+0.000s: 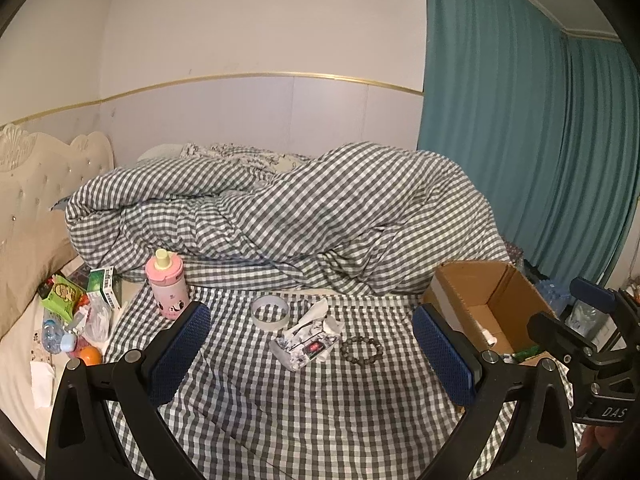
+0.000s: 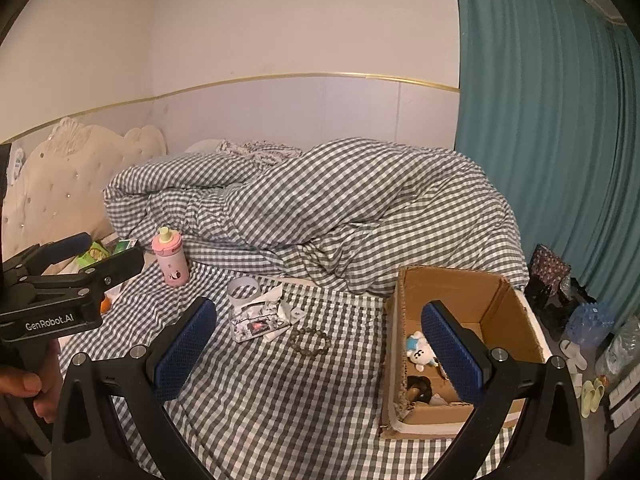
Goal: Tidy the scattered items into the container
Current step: 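Approach the tissue pack with the left gripper while the right approaches the bracelet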
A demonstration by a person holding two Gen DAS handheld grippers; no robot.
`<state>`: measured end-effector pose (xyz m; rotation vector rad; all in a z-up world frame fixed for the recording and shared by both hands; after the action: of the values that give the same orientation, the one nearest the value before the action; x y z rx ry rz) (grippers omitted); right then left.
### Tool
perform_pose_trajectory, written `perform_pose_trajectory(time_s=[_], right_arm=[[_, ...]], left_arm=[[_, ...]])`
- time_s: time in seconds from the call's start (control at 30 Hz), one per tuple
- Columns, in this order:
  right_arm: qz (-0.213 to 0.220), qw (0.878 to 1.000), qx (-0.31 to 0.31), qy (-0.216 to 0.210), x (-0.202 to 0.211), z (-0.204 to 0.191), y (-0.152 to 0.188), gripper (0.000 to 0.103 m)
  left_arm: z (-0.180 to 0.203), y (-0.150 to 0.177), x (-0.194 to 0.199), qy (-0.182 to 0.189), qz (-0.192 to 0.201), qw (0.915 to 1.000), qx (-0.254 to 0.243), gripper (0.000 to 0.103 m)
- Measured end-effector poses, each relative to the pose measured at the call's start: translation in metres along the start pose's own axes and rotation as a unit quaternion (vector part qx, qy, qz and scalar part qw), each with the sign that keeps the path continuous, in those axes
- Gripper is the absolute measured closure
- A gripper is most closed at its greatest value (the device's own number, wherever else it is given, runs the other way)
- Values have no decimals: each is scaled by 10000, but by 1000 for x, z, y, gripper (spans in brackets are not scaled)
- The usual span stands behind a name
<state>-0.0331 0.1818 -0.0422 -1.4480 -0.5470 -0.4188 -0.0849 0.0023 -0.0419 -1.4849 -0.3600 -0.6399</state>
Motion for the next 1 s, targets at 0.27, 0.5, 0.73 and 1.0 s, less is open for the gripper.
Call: perform_pose_trajectory(time_s=[0.27, 0.5, 0.73, 1.0], right_arm=[[-189, 9997, 76, -126, -34, -7, 3, 0], [-366, 9991, 140, -187, -66, -10, 8, 0], [-595, 9981, 49, -167, -98, -7, 16, 0], [-838, 9960, 51, -300, -135, -7, 22, 0]], left_arm=[[-13, 5, -32, -57, -222, 9997, 89, 0], [-21, 11, -62, -90, -423, 9990, 121, 0], [-24, 18, -93, -114, -642, 9978, 86, 0], [-32, 28, -132, -173, -919, 9956, 116, 0]])
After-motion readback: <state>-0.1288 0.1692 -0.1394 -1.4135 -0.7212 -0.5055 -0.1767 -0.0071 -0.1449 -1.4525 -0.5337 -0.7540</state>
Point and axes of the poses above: each gripper's, at about its wrist camera, not at the fingertips, and x roughly against the way its jaws point, z to its right, y to its underside, the point moved 3 cm from there along -x, roughly the way its jaws point, and after that the axes turned 7 degrees about -z, right-handed, at the moved point
